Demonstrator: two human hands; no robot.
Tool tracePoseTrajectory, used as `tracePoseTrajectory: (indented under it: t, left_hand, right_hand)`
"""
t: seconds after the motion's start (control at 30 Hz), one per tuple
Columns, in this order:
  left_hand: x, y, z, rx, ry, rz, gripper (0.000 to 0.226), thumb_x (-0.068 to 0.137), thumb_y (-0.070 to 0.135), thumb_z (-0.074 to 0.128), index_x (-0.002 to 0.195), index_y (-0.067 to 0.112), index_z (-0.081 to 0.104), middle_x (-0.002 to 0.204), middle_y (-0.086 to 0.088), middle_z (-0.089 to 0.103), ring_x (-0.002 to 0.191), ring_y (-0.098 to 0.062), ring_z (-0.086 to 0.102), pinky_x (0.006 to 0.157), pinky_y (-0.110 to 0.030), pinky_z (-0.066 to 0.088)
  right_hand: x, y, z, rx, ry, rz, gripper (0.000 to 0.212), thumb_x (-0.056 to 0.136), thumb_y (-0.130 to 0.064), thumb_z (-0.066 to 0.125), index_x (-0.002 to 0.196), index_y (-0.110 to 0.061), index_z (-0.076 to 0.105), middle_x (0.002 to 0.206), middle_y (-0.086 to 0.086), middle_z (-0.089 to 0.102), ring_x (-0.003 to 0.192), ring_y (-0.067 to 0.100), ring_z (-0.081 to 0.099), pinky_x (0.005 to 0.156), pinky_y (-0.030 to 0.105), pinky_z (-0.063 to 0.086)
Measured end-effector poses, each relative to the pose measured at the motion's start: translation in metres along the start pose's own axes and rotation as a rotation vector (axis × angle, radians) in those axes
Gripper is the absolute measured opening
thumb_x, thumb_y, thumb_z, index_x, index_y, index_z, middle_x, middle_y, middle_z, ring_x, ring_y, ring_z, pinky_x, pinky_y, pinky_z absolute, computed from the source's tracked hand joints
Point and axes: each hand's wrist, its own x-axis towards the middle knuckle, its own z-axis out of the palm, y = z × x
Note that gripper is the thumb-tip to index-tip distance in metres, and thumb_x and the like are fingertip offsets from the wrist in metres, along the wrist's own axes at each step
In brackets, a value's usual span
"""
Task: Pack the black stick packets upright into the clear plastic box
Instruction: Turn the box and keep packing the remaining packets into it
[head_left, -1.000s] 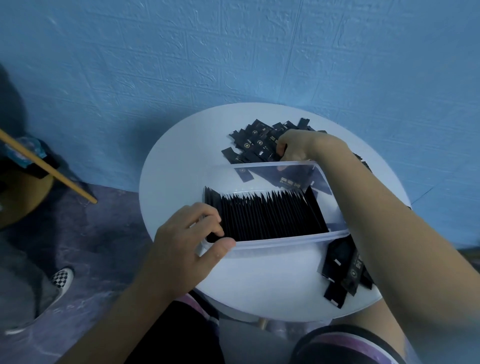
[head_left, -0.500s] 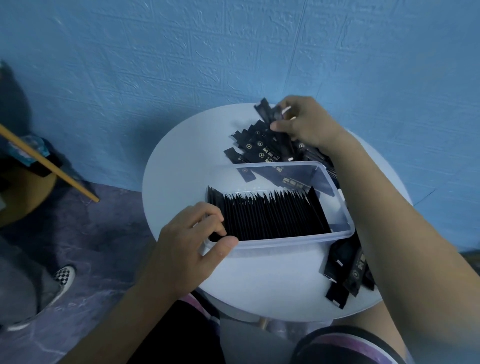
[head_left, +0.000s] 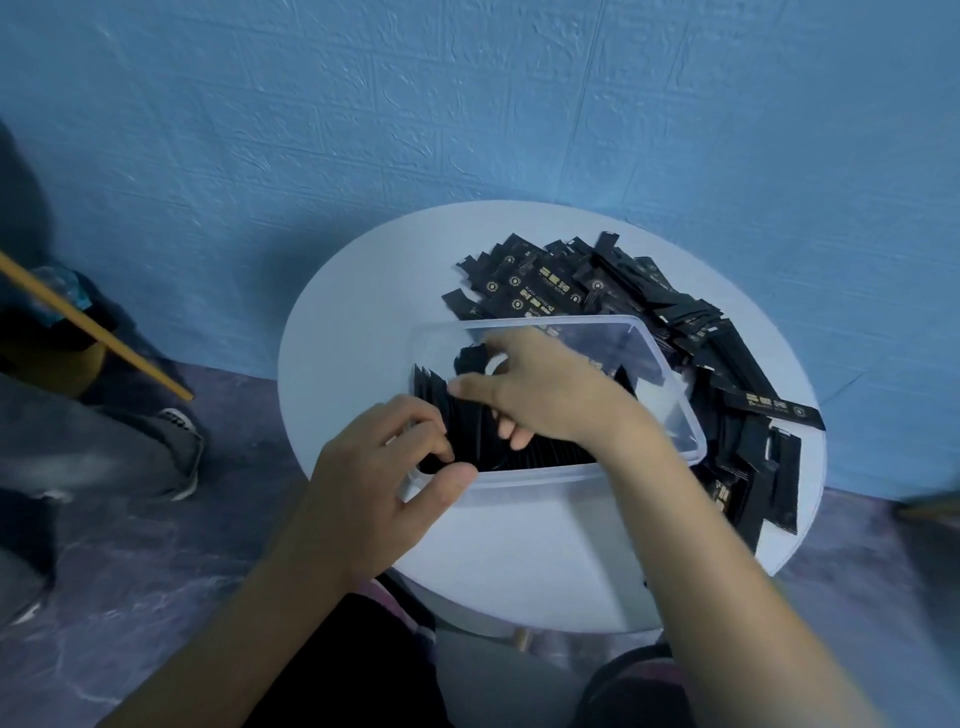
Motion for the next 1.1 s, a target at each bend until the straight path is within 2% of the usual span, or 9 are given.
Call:
tracePoseTrajectory:
  t: [0.13,0.27,0.4,0.53,0.63,0.73,0.83,1.1]
  left_hand:
    - [0.0,-0.001,0.0,0.001,-0.012,-0.003,0.051,0.102,0.051,0.043,0.081,0.012,0.067,0.093,0.005,0.061,0.08,-0.016,0.061,0.065,-0.033,0.051]
    - [0.001,0.0,-0.003,0.0,-0.037,-0.001,0.038,0.099,0.046,0.053,0.091,0.013,0.071,0.1,0.006,0.062,0.084,-0.012,0.061,0.071,-0.026,0.05]
    - [0.001,0.003,-0.005,-0.025,-0.044,-0.026,0.034,0.095,0.042,0.057,0.103,0.013,0.073,0.109,0.006,0.064,0.096,-0.01,0.063,0.08,-0.02,0.05]
    - [0.001,0.006,-0.006,-0.032,-0.043,-0.032,0.032,0.094,0.041,0.059,0.104,0.015,0.075,0.109,0.006,0.065,0.095,-0.007,0.063,0.081,-0.019,0.05]
    - [0.003,0.006,-0.007,-0.023,-0.047,-0.003,0.03,0.093,0.041,0.06,0.1,0.018,0.078,0.104,0.006,0.065,0.085,-0.006,0.059,0.076,-0.016,0.047]
    - [0.002,0.007,-0.007,-0.003,-0.054,0.013,0.03,0.095,0.042,0.059,0.098,0.02,0.079,0.101,0.008,0.063,0.08,-0.005,0.056,0.073,-0.016,0.046]
    - [0.002,0.008,-0.007,0.008,-0.059,0.008,0.032,0.096,0.045,0.057,0.098,0.021,0.079,0.099,0.009,0.063,0.078,-0.006,0.056,0.07,-0.02,0.047]
    - [0.003,0.006,-0.009,0.004,-0.073,-0.002,0.029,0.094,0.044,0.06,0.096,0.023,0.079,0.099,0.011,0.062,0.081,0.001,0.05,0.074,-0.011,0.041]
  right_hand:
    - [-0.002,-0.007,0.014,0.01,-0.046,0.036,0.03,0.095,-0.039,0.065,0.109,-0.016,0.053,0.066,0.008,0.071,0.053,0.022,0.071,0.058,0.032,0.061]
    - [-0.002,-0.004,0.014,0.141,-0.146,0.062,0.032,0.1,-0.03,0.061,0.12,-0.008,0.05,0.076,0.019,0.073,0.064,0.029,0.074,0.067,0.04,0.064]
    - [-0.008,-0.003,0.006,0.258,-0.252,0.07,0.044,0.103,-0.022,0.055,0.142,-0.008,0.041,0.095,0.03,0.07,0.078,0.036,0.073,0.068,0.034,0.063]
    - [-0.005,-0.002,0.005,0.275,-0.267,0.052,0.057,0.104,-0.017,0.055,0.154,-0.011,0.029,0.091,0.027,0.069,0.066,0.025,0.072,0.06,0.027,0.06]
    - [0.002,-0.005,0.001,0.267,-0.287,0.046,0.056,0.104,-0.016,0.055,0.153,-0.012,0.029,0.087,0.024,0.068,0.059,0.021,0.071,0.057,0.025,0.058]
    - [0.01,-0.007,-0.004,0.246,-0.285,0.054,0.047,0.103,-0.018,0.056,0.146,-0.01,0.039,0.083,0.019,0.068,0.065,0.025,0.072,0.057,0.027,0.058]
    - [0.013,-0.01,-0.004,0.234,-0.285,0.074,0.042,0.101,-0.019,0.061,0.139,-0.007,0.046,0.084,0.019,0.067,0.064,0.025,0.072,0.056,0.027,0.058]
    - [0.021,-0.02,-0.005,0.156,-0.387,0.085,0.039,0.099,-0.022,0.065,0.134,-0.012,0.051,0.081,0.018,0.067,0.056,0.019,0.07,0.055,0.024,0.058]
